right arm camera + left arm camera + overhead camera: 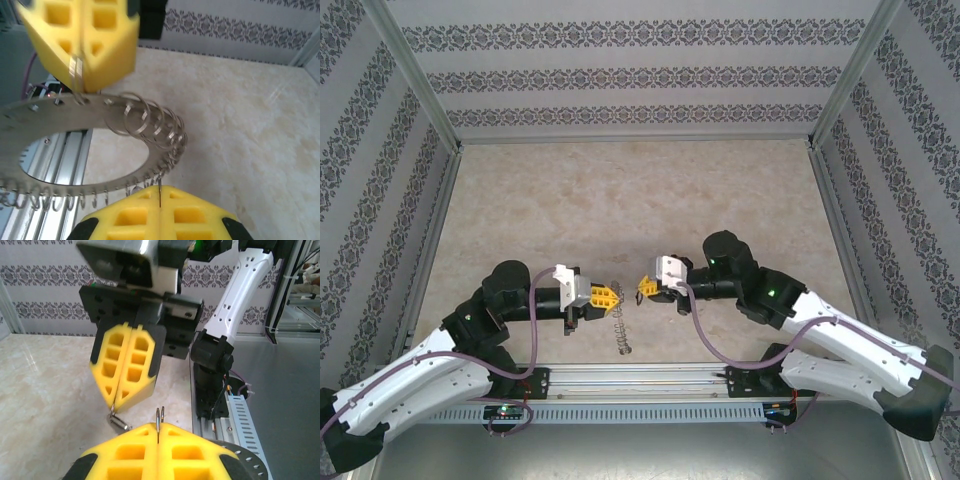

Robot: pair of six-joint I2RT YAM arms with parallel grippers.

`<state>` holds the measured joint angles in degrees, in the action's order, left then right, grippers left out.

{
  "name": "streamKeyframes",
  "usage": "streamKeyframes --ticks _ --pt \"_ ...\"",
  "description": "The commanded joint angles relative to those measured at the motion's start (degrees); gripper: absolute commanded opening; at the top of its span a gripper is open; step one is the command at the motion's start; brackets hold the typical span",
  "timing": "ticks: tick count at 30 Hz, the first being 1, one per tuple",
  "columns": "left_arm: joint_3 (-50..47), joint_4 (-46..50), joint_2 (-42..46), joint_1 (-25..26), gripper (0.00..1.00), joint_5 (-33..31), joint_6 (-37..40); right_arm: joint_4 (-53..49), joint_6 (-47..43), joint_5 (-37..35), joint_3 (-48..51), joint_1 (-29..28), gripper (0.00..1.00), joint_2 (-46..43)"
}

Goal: Put the keys on the keyring

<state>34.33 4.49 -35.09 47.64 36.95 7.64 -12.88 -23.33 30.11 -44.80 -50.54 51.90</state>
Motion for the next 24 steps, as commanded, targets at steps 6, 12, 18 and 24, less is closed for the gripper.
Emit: streamKeyframes --ticks 6,12,18,24 --pt "2.2 1.2 0.1 0.2 0.0 2.2 2.8 7.5 2.2 4.9 1.1 -3.2 0.0 -1.0" --pt "2.1 1.6 0.5 0.2 0.0 1.3 3.3 9.8 4.1 6.4 1.3 -4.1 0.0 -1.3" --pt "2.2 1.5 0.7 0.2 0.0 0.5 3.5 10.6 5.9 7.7 1.3 -4.4 0.0 -1.1" --pt "1.8 1.4 1.3 0.2 0.0 -0.6 3.5 9.5 6.7 8.5 0.9 -4.7 0.0 -0.7"
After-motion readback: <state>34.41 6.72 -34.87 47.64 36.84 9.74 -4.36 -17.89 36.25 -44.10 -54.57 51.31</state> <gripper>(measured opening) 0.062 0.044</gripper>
